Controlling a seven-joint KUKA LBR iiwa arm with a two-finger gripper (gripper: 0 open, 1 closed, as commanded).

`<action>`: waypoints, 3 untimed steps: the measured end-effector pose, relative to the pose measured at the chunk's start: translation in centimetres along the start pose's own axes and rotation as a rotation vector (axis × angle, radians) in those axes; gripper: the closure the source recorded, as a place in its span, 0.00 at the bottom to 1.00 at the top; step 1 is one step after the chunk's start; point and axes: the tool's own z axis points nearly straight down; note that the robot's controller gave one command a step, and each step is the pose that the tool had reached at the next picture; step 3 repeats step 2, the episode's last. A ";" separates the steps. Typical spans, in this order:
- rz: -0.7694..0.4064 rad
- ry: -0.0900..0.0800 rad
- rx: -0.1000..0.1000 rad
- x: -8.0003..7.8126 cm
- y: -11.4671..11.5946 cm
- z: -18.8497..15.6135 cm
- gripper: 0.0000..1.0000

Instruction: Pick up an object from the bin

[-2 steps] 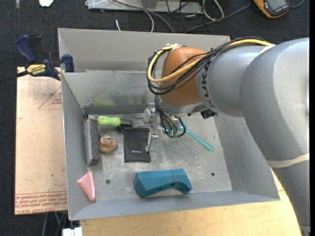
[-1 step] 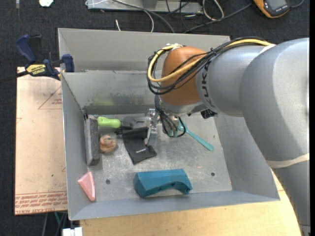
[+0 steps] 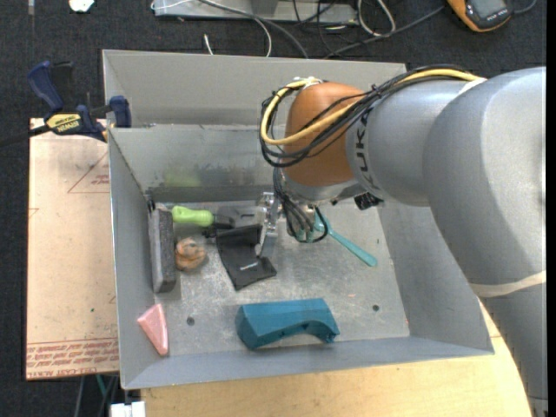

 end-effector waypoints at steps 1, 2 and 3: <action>-0.017 0.005 0.002 1.0 0.3 -6.4 1.00; -0.272 0.003 0.000 1.1 1.0 -11.4 1.00; -0.272 0.003 0.000 1.1 1.0 -11.4 1.00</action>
Offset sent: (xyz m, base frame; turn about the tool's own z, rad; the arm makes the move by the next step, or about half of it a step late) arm -0.0146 0.0195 0.1858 -0.7667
